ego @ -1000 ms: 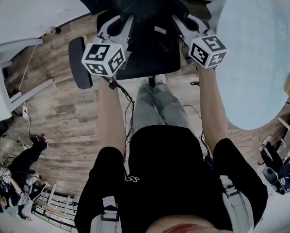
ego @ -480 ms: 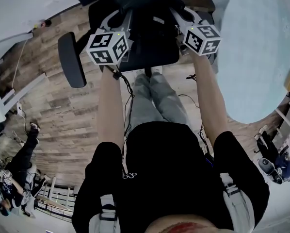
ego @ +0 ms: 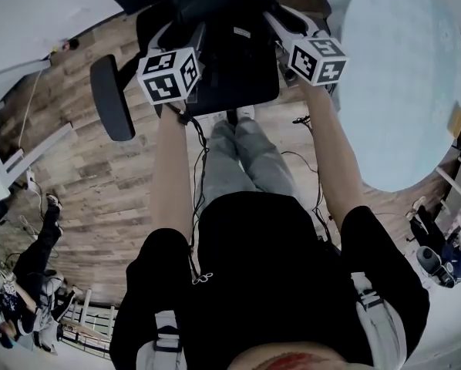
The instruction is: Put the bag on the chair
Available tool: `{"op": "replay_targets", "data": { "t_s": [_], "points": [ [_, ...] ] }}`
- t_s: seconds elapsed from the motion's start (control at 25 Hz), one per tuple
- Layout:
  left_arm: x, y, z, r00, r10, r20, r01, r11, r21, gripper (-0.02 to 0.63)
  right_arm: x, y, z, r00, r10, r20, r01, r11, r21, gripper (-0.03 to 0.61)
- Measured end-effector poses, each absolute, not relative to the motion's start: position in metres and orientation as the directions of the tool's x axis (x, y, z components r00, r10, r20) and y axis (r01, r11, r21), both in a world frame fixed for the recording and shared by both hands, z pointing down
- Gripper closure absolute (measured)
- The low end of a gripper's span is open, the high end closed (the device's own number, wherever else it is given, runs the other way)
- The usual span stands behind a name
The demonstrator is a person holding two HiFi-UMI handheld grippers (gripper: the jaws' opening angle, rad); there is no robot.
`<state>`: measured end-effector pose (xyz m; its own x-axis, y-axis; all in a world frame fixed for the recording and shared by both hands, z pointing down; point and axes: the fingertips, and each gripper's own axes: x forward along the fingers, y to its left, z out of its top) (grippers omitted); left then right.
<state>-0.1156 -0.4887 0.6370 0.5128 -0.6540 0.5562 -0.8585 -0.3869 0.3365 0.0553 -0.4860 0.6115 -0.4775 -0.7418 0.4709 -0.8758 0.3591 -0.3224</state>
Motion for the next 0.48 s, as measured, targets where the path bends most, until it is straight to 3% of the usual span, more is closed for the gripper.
{"op": "replay_targets", "data": {
  "t_s": [0.24, 0.32, 0.4, 0.48],
  "points": [
    [-0.122, -0.461, 0.603, 0.469, -0.71, 0.525, -0.882, -0.347, 0.318, 0.402, 0.065, -0.453, 0.571, -0.491, -0.769, 0.409, -0.868, 0.389, -0.31, 0.439],
    [-0.112, -0.449, 0.584, 0.502, -0.715, 0.486, -0.862, -0.368, 0.349, 0.502, 0.067, -0.44, 0.554, -0.486, -0.789, 0.375, -0.867, 0.382, -0.319, 0.469],
    [-0.102, -0.438, 0.56, 0.53, -0.729, 0.434, -0.842, -0.393, 0.369, 0.607, 0.068, -0.429, 0.534, -0.479, -0.811, 0.337, -0.867, 0.375, -0.33, 0.541],
    [-0.095, -0.433, 0.534, 0.539, -0.749, 0.386, -0.835, -0.411, 0.367, 0.617, 0.067, -0.423, 0.513, -0.475, -0.831, 0.291, -0.863, 0.375, -0.338, 0.566]
  ]
}}
